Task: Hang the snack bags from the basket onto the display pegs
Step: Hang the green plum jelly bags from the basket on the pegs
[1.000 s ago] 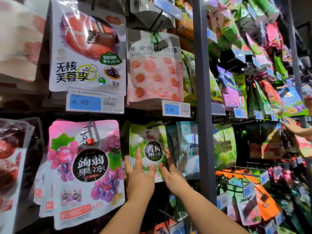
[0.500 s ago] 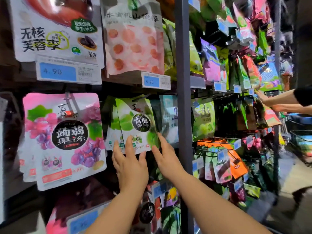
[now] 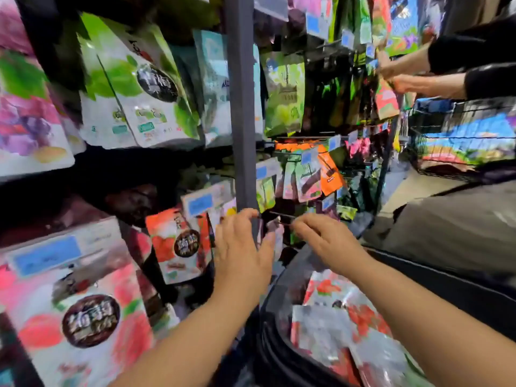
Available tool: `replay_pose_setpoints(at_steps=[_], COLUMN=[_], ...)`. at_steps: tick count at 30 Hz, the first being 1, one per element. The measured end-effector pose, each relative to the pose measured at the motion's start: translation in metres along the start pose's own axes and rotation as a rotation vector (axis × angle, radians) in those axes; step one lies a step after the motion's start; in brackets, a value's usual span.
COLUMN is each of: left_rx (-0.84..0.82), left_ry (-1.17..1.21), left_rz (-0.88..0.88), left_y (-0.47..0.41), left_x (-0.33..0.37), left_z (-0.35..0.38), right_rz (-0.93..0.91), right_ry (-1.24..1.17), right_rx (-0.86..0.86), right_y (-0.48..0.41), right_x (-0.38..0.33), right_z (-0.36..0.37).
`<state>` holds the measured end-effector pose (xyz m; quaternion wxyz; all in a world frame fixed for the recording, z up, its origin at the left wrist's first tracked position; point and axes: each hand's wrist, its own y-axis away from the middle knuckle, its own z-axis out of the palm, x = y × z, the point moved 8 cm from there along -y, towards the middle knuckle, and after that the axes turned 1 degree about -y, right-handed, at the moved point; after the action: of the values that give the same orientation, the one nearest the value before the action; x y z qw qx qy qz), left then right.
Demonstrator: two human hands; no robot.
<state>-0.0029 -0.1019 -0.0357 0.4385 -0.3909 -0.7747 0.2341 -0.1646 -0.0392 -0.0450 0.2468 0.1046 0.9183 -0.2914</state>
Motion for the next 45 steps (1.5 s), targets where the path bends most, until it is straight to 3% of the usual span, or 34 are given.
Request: replay_pose_setpoints(at_steps=[4,7,14,18,27,34,45], left_rx=[-0.515,-0.784,-0.928,-0.956,-0.988,-0.976,-0.975], left_ry=[-0.049,-0.099,-0.279,-0.332,-0.352,-0.358,-0.346], left_rz=[-0.026,-0.064,0.128,0.163,0.186,0.212,0.177], left_y=[0.076,0.117,0.131,0.136,0.140,0.142,0.141], left_x=[-0.011,-0.023,-0.019,-0.022,-0.028,-0.021,-0.020], left_z=[0.100,0.148,0.176,0.185,0.193,0.191,0.185], right_rz=[0.211,0.381,0.663,0.714,0.665,0.740,0.525], right_ry=[0.154,0.207,0.394,0.329,0.324,0.388,0.653], right_rx=[-0.188,-0.309,-0.605,-0.767,-0.612,-0.525,-0.237], right_y=[0.074,0.127,0.220,0.246,0.239,0.237,0.197], right_x=[0.086,0.134,0.230,0.259,0.270,0.268,0.206], right_z=[0.008,0.003,-0.007,0.000,0.002,-0.005,-0.052])
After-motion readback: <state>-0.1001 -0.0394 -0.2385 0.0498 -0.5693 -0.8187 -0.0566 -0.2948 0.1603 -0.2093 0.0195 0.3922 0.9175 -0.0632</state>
